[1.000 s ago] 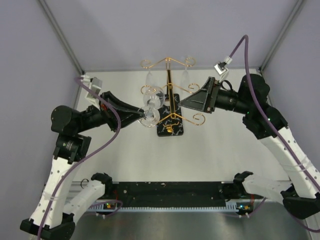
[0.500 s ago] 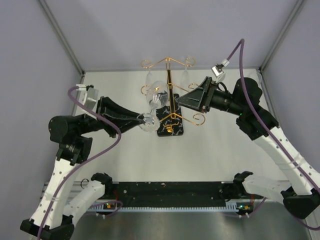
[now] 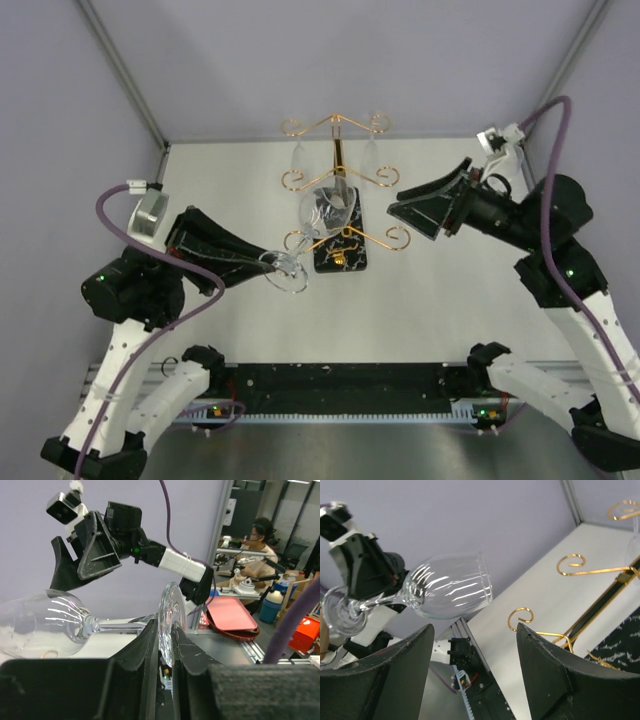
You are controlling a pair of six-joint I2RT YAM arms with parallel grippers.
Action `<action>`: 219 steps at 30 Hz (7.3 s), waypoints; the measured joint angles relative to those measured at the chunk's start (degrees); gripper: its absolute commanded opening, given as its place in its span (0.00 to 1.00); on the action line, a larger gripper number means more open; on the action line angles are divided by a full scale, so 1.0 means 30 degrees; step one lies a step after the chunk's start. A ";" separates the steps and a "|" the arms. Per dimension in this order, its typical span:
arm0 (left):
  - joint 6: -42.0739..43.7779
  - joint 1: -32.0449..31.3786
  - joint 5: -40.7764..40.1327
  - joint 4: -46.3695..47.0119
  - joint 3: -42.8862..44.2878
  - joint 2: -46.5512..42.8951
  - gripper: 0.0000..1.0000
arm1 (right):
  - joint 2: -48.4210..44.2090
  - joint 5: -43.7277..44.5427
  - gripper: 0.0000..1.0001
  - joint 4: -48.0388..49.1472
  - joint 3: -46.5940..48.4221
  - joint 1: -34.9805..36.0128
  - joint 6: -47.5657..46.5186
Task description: Take the wine glass off the wine glass rack
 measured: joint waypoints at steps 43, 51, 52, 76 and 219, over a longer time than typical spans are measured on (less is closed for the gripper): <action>-1.3675 -0.0124 -0.3789 0.9377 -0.0226 0.2091 0.00 | -0.0568 -0.6506 0.68 1.3704 -0.4262 -0.0699 0.7752; -1.3675 -0.0124 -0.3796 0.9442 -0.0226 0.2127 0.00 | -0.0240 -0.6557 0.68 1.4710 -0.4677 0.0233 0.8393; -1.3675 -0.0124 -0.3803 0.9442 -0.0226 0.2135 0.00 | -0.0095 -0.6564 0.68 1.4855 -0.4677 0.0481 0.8408; -1.3690 -0.0124 -0.3854 0.9486 -0.0226 0.2069 0.00 | 0.2914 -0.7067 0.27 2.4509 -0.6018 0.1778 1.3865; 0.5763 -0.0138 -0.7176 -1.0899 -0.1690 0.2885 0.57 | 0.4962 1.1672 0.00 -0.9216 0.9726 -0.6120 -0.4932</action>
